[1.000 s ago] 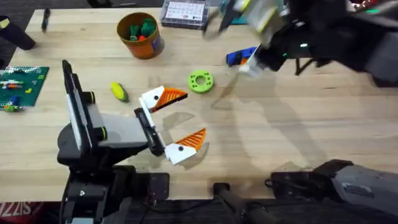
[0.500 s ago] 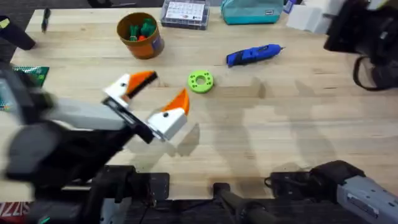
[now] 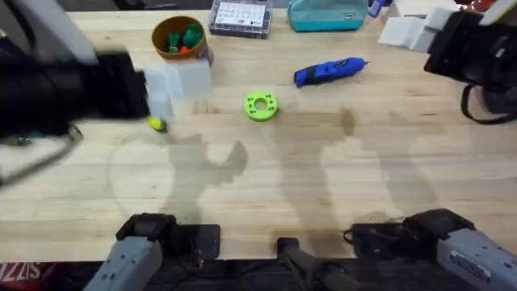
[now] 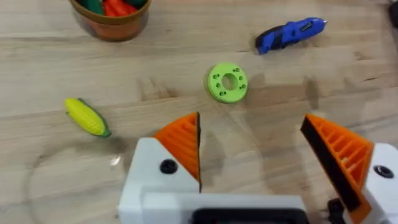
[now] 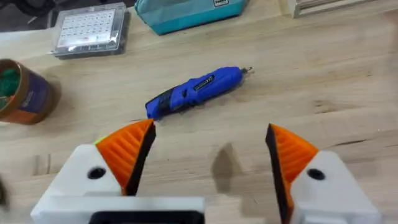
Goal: Pick up the gripper from the table and insert it into the empty holder that is missing its gripper. Then pick up a screw, insert it into the mounting hole, and use the screwdriver to tighten it. Finally, clean up the table by picking up the vegetable and placing it into the bucket.
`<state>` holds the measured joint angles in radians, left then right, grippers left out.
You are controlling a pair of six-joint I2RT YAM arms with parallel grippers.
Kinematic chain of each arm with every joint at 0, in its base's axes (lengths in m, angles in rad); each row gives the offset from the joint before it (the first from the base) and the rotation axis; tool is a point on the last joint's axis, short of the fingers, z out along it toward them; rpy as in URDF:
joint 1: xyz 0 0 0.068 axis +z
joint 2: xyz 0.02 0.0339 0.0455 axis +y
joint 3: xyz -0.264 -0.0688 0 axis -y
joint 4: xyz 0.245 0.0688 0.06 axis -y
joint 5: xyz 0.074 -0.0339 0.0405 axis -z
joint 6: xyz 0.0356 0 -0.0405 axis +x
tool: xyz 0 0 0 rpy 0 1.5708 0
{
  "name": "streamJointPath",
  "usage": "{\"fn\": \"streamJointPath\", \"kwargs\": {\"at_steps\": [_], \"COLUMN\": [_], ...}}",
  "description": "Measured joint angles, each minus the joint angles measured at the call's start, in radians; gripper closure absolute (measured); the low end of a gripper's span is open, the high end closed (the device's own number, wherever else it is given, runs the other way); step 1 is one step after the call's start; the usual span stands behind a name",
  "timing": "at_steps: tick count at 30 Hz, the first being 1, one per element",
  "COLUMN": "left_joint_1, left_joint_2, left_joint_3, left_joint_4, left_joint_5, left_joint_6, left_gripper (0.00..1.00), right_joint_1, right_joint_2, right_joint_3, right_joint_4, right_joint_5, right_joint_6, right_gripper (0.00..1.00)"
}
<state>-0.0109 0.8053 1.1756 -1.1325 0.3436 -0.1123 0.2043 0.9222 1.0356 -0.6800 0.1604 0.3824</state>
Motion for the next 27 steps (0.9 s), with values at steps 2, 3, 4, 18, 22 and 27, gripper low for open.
{"fn": "streamJointPath", "kwargs": {"at_steps": [2,3,4,18,22,27], "left_joint_1": [0.0,0.0,0.0,0.121,0.203,0.24], "left_joint_2": [0.094,0.127,0.152,0.425,0.501,0.516], "left_joint_3": [0.122,0.167,0.2,0.258,0.217,0.038], "left_joint_4": [-0.071,-0.098,-0.116,-0.339,-0.307,-0.132], "left_joint_5": [-0.024,-0.03,-0.039,-0.398,-0.435,-0.428], "left_joint_6": [0.004,0.006,0.007,-0.216,-0.258,-0.289], "left_gripper": [0.015,0.015,0.015,0.015,0.015,0.015], "right_joint_1": [0.0,0.0,0.0,-0.001,-0.001,-0.001], "right_joint_2": [0.0,0.0,0.0,0.001,0.001,0.001], "right_joint_3": [0.0,0.0,0.0,0.0,0.0,0.0], "right_joint_4": [-0.004,-0.008,-0.015,-0.083,-0.083,-0.083], "right_joint_5": [0.0,-0.002,-0.007,-0.17,-0.177,-0.177], "right_joint_6": [0.002,0.003,0.003,-0.145,-0.152,-0.153], "right_gripper": [0.008,0.008,0.008,0.008,0.008,0.008]}}
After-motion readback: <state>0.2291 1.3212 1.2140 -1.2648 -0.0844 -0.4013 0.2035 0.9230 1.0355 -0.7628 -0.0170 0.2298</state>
